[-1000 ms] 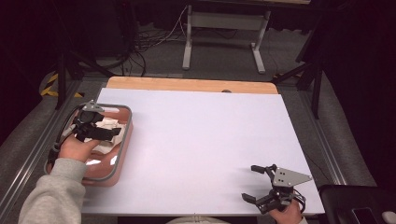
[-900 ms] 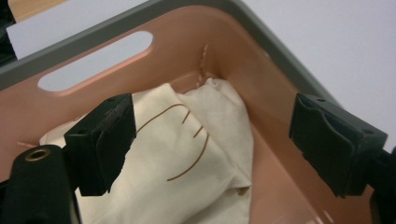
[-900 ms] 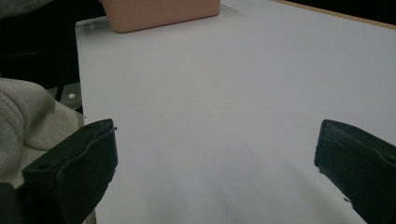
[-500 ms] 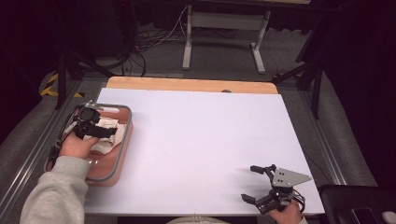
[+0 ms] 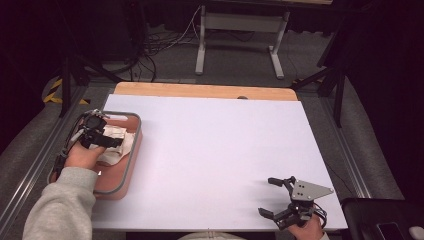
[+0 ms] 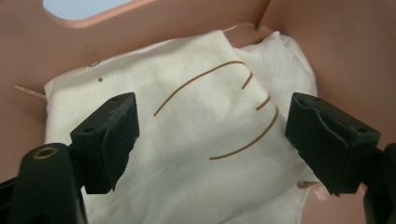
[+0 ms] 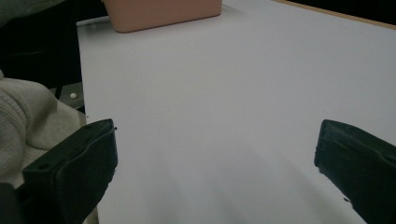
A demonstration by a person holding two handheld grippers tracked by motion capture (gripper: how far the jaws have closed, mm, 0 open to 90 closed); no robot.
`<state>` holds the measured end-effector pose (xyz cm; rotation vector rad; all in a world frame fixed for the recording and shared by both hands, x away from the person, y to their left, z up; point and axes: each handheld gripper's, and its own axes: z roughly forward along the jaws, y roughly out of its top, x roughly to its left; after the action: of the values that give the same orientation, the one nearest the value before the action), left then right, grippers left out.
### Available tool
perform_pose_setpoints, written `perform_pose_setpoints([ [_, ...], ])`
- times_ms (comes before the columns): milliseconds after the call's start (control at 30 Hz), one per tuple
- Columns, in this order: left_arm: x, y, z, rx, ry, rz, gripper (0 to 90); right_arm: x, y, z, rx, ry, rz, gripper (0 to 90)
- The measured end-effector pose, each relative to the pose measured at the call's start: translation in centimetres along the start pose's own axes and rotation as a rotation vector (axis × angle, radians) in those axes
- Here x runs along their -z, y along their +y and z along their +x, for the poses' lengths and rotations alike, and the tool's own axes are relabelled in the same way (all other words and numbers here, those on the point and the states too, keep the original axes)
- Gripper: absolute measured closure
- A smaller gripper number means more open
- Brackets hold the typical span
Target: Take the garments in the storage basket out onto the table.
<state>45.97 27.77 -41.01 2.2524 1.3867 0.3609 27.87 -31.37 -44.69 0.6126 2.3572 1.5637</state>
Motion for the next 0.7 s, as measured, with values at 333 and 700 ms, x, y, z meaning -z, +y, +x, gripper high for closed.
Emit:
perform_pose_setpoints([
  [333,-0.8,-0.1,0.3,0.011,-0.005,0.046,18.3,0.0,0.0,0.0,0.002,0.005,0.001,0.0],
  [700,-1.7,-0.2,0.3,0.017,0.0,0.111,18.5,0.0,0.0,0.1,0.006,0.013,-0.004,0.0],
])
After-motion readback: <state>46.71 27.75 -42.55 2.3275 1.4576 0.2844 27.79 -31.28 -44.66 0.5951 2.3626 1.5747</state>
